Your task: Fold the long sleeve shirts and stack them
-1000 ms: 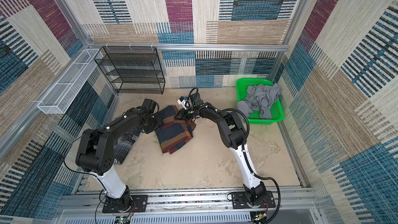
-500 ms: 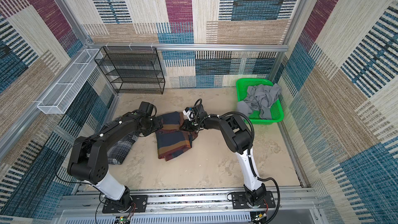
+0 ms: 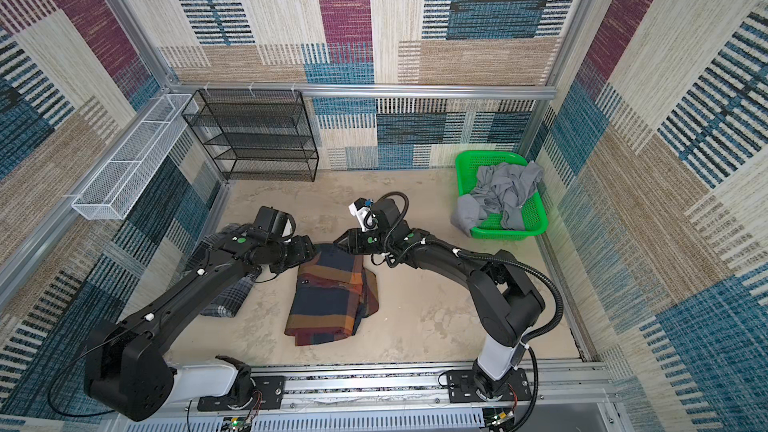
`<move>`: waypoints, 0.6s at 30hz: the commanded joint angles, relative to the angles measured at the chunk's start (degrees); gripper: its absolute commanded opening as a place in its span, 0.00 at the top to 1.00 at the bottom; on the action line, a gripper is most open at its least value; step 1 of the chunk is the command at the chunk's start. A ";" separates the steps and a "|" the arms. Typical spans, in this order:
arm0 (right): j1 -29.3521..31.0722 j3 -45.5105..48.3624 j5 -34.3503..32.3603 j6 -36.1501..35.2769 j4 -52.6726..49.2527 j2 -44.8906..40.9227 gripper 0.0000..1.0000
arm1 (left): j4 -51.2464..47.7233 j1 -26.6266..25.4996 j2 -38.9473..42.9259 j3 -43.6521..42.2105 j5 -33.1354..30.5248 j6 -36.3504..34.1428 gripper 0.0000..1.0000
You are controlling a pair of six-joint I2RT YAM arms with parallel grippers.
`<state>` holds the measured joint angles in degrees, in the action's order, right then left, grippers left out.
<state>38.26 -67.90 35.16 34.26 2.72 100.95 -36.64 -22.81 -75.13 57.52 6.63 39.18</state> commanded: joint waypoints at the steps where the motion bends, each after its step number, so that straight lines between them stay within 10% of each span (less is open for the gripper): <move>1: -0.44 -2.09 4.59 -2.27 1.86 4.80 0.61 | 0.62 -1.94 1.56 -2.84 0.88 4.58 0.26; 12: -3.62 -14.46 9.41 -2.06 2.15 26.34 0.66 | 5.67 -9.15 1.43 -10.10 -0.42 9.93 0.27; 18: -3.81 -12.27 6.33 -6.23 -1.14 16.63 0.56 | 3.59 -9.18 4.01 -10.45 -2.80 7.16 0.26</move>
<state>34.63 -80.97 43.13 31.44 2.20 124.64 -32.45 -31.97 -72.44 46.70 5.91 47.55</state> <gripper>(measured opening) 0.425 0.735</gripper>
